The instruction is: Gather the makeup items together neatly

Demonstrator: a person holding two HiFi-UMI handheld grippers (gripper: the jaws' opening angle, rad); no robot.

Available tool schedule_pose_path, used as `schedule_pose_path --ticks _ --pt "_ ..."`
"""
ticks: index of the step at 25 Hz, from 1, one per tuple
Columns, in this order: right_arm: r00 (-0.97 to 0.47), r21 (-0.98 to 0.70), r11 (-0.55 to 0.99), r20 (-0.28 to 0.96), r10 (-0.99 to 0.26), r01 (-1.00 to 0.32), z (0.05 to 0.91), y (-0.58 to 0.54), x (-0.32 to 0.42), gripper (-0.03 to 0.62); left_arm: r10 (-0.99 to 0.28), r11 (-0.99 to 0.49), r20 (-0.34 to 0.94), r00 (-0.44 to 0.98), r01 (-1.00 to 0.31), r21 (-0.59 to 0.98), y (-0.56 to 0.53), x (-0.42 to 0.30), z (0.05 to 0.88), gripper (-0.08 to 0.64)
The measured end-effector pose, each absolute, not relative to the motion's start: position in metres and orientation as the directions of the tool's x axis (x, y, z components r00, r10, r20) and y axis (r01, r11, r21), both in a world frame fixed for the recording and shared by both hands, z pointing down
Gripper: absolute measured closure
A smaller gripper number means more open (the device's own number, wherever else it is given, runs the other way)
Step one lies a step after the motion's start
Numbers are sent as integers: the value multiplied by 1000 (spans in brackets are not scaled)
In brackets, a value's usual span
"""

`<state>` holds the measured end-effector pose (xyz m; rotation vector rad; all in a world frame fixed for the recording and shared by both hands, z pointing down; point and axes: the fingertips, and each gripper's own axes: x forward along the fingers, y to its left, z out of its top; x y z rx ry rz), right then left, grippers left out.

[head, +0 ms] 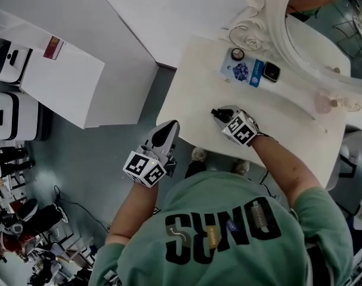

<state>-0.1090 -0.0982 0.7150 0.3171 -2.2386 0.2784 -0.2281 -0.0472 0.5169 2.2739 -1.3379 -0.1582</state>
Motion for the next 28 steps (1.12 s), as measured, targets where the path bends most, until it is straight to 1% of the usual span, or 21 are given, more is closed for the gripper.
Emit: schedule_pose_path --ticks 1,2,3,6,9,12,14,16,18,22,25,26,28 --pt "-628 -107 943 769 -123 -316 714 -96 -110 470 -843 -404 145 518 -787 466 -47 -226 517 560" --pt "-641 -124 942 760 -113 -313 711 -95 -111 431 -839 -411 144 524 -785 464 -48 -223 517 560" --pt "-656 -136 940 747 -110 -312 705 -94 -112 410 -835 -419 142 531 -782 461 -49 -220 516 560" --pt "-709 -144 930 689 -151 -338 674 -98 -105 405 -823 -446 130 553 -771 455 -53 -205 507 560" --pt "-759 -149 902 605 -241 -405 628 -112 -80 408 -803 -490 109 586 -753 440 -60 -182 494 560" --pt "-772 -158 849 524 -361 -504 582 -131 -32 418 -775 -539 86 626 -725 429 -70 -150 481 560" --pt "-748 -156 803 497 -439 -575 562 -145 9 420 -751 -572 72 656 -702 425 -78 -124 473 560" --pt "-713 -138 767 500 -493 -627 553 -160 44 417 -724 -606 62 687 -677 417 -84 -98 467 560" --pt "-682 -101 754 517 -517 -649 549 -177 67 408 -697 -636 58 715 -653 411 -89 -73 461 560" --pt "-639 -7 773 569 -519 -634 550 -219 85 383 -655 -675 53 754 -615 406 -100 -34 453 560" --pt "-618 42 805 618 -487 -592 564 -246 83 341 -647 -682 57 760 -611 402 -106 -24 451 560" --pt "-616 48 814 629 -474 -579 569 -254 80 312 -650 -679 60 758 -614 402 -107 -24 451 560" --pt "-615 50 827 643 -456 -560 578 -266 73 282 -657 -670 66 751 -622 404 -109 -29 453 560"
